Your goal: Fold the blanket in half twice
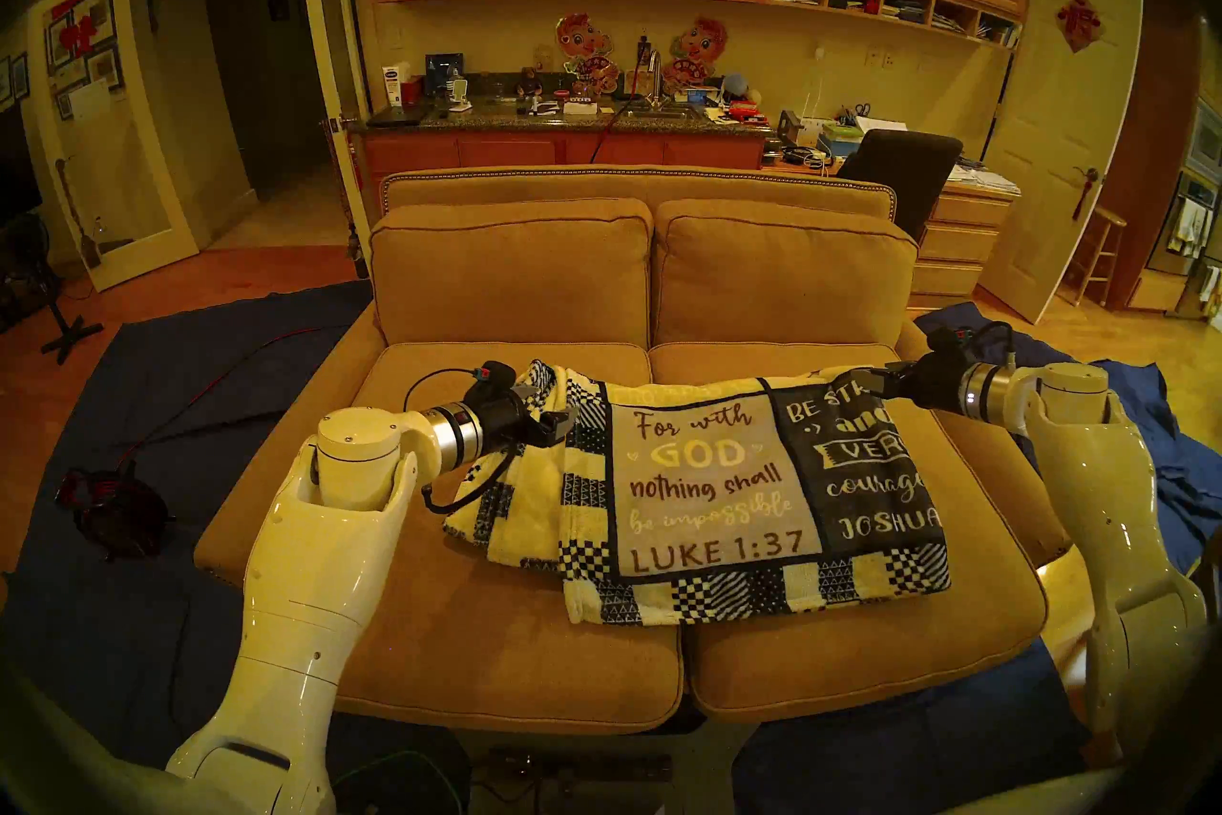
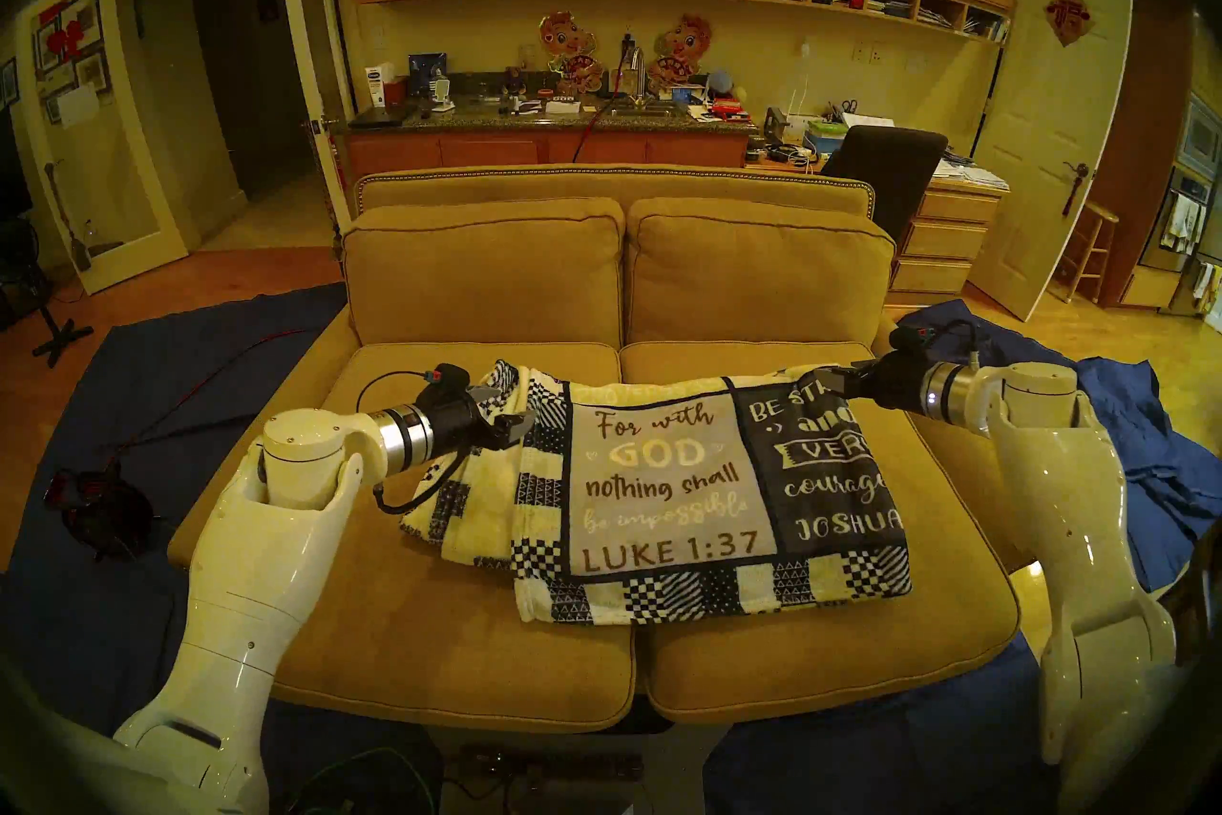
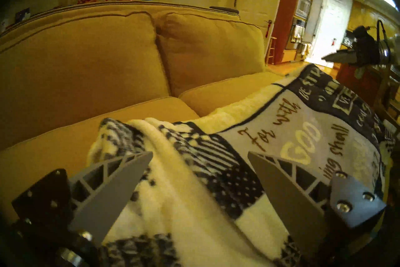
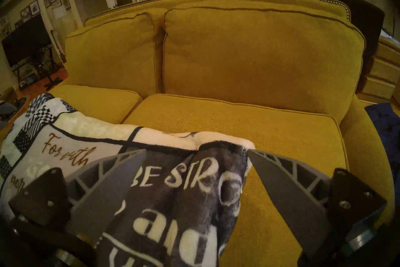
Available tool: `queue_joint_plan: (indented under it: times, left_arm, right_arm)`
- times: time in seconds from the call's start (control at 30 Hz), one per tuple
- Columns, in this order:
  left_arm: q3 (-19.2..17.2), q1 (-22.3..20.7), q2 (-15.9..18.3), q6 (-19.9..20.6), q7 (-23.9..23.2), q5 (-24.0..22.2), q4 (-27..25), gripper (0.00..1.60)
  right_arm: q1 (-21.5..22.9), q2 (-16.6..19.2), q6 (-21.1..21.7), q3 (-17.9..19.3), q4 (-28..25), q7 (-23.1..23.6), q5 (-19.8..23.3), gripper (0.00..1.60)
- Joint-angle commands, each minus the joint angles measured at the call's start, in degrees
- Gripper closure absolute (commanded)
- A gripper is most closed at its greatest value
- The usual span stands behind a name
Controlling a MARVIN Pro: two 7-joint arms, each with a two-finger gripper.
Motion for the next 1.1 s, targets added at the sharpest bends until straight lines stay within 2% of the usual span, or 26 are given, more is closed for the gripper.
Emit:
queue_joint_plan:
  times: [0.0,0.27,0.5,0.57,0.77,0.8,0.97,1.03,1.07]
  left_arm:
    - [1.12,1.83,-0.74,-4.03,2.93,2.33,-3.34,0.0]
    - [2.0,5.32,-0.79,-7.31,5.44,4.23,-7.65,0.0]
    - [2.35,6.82,-0.87,-8.78,7.22,5.57,-9.01,0.0]
    - [2.27,7.37,-1.14,-9.58,8.31,6.05,-9.4,0.0]
    - [1.88,7.8,-1.73,-10.35,10.11,6.76,-9.05,0.0]
    - [1.85,7.84,-1.7,-10.5,10.26,6.91,-8.96,0.0]
    - [0.99,7.52,-2.62,-10.37,11.81,7.02,-7.91,0.0]
    - [0.88,7.6,-2.98,-10.72,12.36,7.21,-7.82,0.0]
    - [0.86,7.61,-3.08,-10.84,12.54,7.27,-7.78,0.0]
  right_arm:
    - [-6.62,1.75,-1.09,4.54,-6.6,3.39,2.7,0.0]
    - [-13.13,1.5,-2.51,10.26,-13.71,6.12,5.6,0.0]
    - [-17.81,0.52,-2.52,14.3,-18.6,7.39,6.65,0.0]
    - [-20.13,-0.75,-2.22,17.23,-21.33,7.56,6.84,0.0]
    - [-23.72,-4.21,-1.54,22.14,-25.55,7.83,6.35,0.0]
    - [-25.52,-5.03,-1.29,23.51,-27.53,7.59,6.42,0.0]
    - [-27.85,-7.65,-0.8,25.81,-30.34,7.77,6.37,0.0]
    - [-31.02,-9.3,-0.29,27.98,-33.9,6.35,6.77,0.0]
    - [-30.4,-9.91,-0.28,28.12,-33.39,6.87,6.42,0.0]
